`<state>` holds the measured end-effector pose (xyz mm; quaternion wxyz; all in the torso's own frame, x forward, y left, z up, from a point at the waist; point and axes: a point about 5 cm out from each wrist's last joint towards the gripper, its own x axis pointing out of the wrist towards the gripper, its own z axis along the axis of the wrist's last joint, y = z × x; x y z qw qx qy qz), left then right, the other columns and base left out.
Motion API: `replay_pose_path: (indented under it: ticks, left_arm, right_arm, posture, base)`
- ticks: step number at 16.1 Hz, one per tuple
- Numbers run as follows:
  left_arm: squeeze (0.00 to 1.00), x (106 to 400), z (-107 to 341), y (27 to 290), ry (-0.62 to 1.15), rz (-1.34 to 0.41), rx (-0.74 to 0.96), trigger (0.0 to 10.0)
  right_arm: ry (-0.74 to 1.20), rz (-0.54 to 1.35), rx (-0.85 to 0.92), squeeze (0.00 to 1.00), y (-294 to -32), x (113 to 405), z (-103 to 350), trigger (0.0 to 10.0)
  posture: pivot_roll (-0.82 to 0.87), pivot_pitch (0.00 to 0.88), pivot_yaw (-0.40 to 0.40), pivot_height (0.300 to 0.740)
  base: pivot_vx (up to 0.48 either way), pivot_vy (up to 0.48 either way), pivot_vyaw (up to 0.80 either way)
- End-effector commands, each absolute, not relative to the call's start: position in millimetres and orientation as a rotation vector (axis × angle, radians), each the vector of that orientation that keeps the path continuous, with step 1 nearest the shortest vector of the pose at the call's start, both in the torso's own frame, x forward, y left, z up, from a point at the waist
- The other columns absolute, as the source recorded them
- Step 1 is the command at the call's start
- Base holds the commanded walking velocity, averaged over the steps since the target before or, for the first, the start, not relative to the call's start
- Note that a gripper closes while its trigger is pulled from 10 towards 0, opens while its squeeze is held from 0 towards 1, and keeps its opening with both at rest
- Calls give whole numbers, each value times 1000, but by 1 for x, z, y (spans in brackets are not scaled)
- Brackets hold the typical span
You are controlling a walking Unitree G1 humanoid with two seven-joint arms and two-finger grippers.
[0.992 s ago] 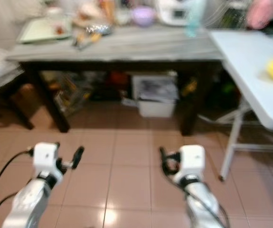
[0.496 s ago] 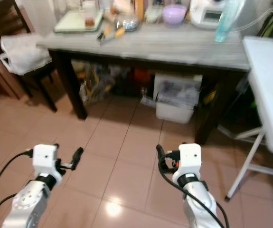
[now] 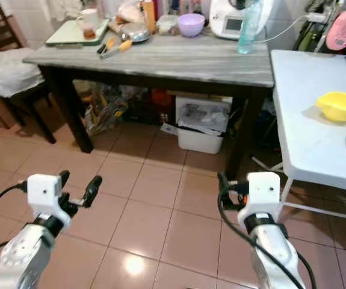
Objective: Setting the table
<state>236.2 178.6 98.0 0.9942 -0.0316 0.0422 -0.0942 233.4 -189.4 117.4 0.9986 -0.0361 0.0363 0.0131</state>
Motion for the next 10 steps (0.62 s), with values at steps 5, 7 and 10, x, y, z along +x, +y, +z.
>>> replay_pose_path:
  ticks: [5,7,10]
  left_arm:
    - [0,235,106,184,30,-116,-27,10000]
    - [0,239,106,185,34,-95,-54,10000]
    - [0,243,109,177,32,-160,-68,10000]
  right_arm:
    - [47,-85,-83,0,-201,220,125,10000]
    - [61,-82,-65,0,-194,222,120,10000]
    - [46,-33,-78,0,-188,228,122,10000]
  posture:
    - [-53,75,40,740]
    - [-48,85,40,740]
    - [-44,86,42,740]
  base:
    - [0,0,0]
    - [0,0,0]
    - [0,0,0]
